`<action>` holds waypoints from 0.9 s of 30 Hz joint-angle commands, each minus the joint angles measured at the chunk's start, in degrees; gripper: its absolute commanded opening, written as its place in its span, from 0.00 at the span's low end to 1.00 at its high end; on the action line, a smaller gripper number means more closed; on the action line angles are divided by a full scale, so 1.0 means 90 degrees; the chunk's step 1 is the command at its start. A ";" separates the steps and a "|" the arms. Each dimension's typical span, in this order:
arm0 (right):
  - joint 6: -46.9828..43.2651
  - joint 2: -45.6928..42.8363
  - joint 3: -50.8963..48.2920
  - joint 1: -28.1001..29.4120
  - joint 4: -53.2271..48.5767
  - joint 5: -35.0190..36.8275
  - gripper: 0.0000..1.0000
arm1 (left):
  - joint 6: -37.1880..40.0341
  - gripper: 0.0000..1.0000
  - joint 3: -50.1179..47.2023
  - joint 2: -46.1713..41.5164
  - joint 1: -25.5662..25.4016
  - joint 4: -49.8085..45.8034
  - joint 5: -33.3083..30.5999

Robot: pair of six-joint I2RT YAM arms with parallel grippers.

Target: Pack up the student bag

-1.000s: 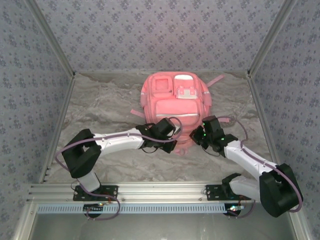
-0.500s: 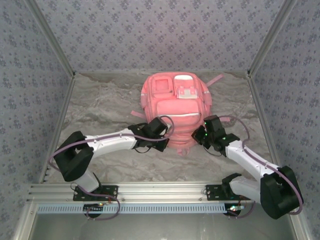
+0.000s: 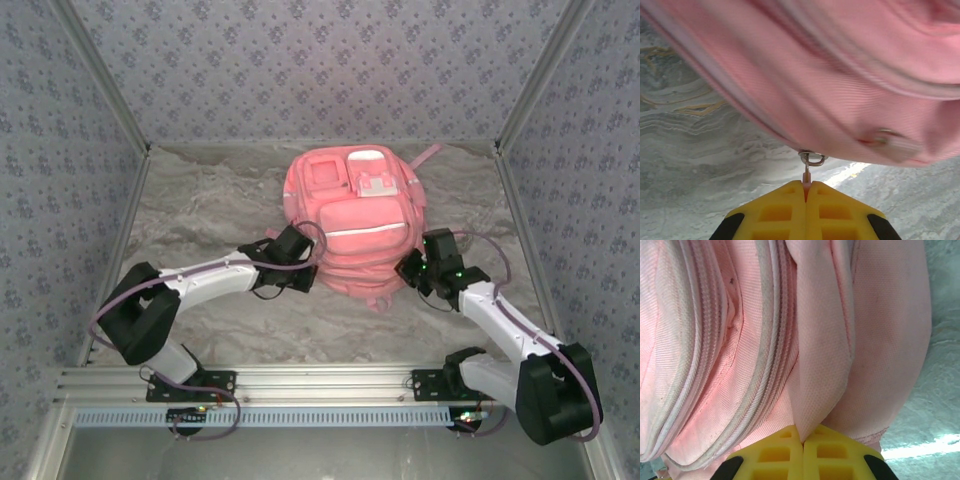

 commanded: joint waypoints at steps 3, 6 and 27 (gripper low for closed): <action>-0.0457 -0.0104 0.0277 -0.0431 -0.0679 0.0626 0.00 | -0.0071 0.00 -0.0102 -0.0068 0.0172 -0.0074 -0.0066; -0.0511 -0.0173 0.0435 -0.0423 -0.0681 0.0708 0.21 | -0.0087 0.00 -0.0052 -0.0041 0.0073 0.0115 0.0185; 0.3032 -0.0931 -0.0199 0.2312 0.0918 0.0847 0.56 | -0.0023 0.00 0.0892 0.0217 -0.1320 0.0342 0.0369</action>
